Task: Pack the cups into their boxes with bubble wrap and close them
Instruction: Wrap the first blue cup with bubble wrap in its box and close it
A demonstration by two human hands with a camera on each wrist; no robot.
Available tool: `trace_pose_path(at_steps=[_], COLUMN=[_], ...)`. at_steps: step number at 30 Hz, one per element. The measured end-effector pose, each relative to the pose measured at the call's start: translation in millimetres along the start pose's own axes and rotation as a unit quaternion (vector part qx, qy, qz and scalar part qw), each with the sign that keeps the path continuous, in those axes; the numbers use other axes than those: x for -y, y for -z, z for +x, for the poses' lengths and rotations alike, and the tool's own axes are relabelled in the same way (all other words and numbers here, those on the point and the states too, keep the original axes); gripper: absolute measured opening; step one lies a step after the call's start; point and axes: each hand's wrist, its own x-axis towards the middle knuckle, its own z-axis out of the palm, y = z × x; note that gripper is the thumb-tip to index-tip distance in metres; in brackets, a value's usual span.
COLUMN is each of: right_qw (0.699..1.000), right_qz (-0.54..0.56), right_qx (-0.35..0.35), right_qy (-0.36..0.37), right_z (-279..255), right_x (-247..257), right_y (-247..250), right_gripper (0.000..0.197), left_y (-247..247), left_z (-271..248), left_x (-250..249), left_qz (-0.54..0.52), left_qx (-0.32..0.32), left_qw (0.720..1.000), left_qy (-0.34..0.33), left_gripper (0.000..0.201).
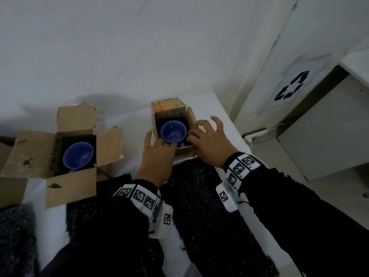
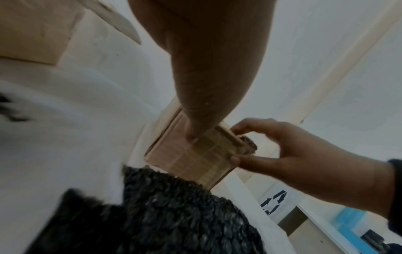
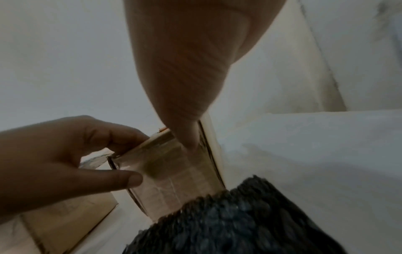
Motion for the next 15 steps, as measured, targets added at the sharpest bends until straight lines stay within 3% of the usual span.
trace_pose_path(at_steps=[3, 5, 9, 11, 13, 15], right_qw=[0.991, 0.977, 0.975, 0.977, 0.982, 0.973], right_qz=[0.11, 0.196, 0.174, 0.158, 0.161, 0.214], right_qx=[-0.072, -0.072, 0.128, 0.137, 0.086, 0.039], right_qy=[-0.035, -0.034, -0.049, -0.05, -0.055, -0.078], right_z=[-33.9, -64.0, -115.7, -122.3, -118.4, -113.9], right_x=[5.5, 13.5, 32.1, 39.6, 42.9, 44.9], right_y=[6.0, -0.5, -30.9, -39.0, -37.9, -30.9], right_gripper=[0.018, 0.028, 0.078, 0.069, 0.045, 0.033], left_y=[-12.9, -17.0, -29.7, -37.0, -42.0, -43.1], left_z=[-21.1, -38.3, -72.4, -87.2, -98.8, -107.5], left_x=[2.7, 0.2, -13.2, -24.2, -35.3, -44.8], left_qz=[-0.068, -0.115, -0.129, -0.135, -0.163, -0.224], left_qx=[-0.099, -0.122, -0.117, -0.097, -0.09, -0.104], left_qw=[0.993, 0.986, 0.985, 0.986, 0.982, 0.967], left_qy=[-0.012, -0.011, -0.003, 0.003, 0.019, 0.065], left_gripper=[0.04, 0.047, 0.037, 0.034, 0.04, 0.053])
